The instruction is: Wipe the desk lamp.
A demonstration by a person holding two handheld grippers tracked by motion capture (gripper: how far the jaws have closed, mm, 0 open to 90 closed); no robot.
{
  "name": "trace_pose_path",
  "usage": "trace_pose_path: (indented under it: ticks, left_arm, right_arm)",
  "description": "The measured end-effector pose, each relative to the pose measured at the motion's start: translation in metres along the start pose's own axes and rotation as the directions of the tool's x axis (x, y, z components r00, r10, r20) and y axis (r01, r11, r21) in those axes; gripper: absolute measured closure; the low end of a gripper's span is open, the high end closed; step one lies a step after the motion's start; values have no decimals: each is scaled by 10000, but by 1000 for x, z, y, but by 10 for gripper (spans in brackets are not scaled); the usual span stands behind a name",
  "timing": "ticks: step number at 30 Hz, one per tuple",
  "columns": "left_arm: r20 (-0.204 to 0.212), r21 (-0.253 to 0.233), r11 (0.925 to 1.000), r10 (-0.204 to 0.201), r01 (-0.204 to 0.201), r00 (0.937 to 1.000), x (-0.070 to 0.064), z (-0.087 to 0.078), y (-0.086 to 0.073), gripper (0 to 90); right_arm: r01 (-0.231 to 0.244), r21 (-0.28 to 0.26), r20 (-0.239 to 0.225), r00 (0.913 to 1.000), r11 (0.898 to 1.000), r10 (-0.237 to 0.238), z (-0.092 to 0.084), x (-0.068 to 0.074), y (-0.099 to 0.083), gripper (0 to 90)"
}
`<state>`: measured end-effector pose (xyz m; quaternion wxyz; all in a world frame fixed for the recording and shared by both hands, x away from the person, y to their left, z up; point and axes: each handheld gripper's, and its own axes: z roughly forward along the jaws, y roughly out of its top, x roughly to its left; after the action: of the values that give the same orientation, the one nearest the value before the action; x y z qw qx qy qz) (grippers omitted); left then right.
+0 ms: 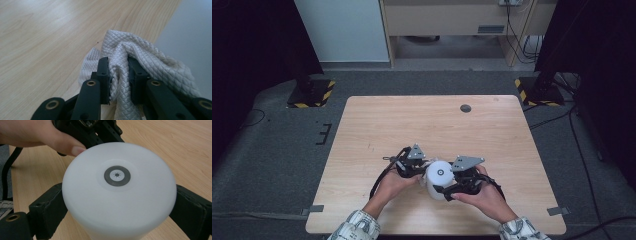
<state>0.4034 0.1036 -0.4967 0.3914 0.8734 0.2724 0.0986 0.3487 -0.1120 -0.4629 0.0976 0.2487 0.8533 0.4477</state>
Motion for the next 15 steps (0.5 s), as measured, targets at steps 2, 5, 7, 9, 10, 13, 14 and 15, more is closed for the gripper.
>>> trace_pose_path:
  ticks: [2,5,7,9,10,13,14,15]
  left_arm:
    - [21,-19,10000,-27,27,10000,0,0,0,736]
    - [39,-126,9999,16,-16,10000,2,-4,6,736]
    - [23,-307,9995,103,-103,9999,3,-10,13,735]
    - [14,-247,9993,296,-295,9996,2,-14,18,735]
    - [-2,-204,9990,392,-392,9992,2,-15,20,735]
    - [27,-12,9983,579,-579,9983,5,-15,23,735]
    - [67,-24,9986,537,-537,9985,6,-14,24,735]
    - [113,18,9983,578,-578,9983,8,-14,25,735]
  right_arm:
    - [31,4,-39,10000,10000,-31,1,0,0,89]
    - [11,2,-37,10000,10000,-11,1,0,1,88]
    - [5,-10,-50,10000,10000,-5,2,0,1,88]
    - [-28,-25,-44,10000,10000,28,3,0,1,88]
    - [-23,-43,-50,10000,10000,23,3,-1,1,88]
    - [-11,-85,-27,10000,10000,11,4,-1,1,88]
    - [-39,-119,-16,10000,9999,39,5,-1,1,88]
    - [-62,-135,-8,10000,9999,62,5,-1,1,88]
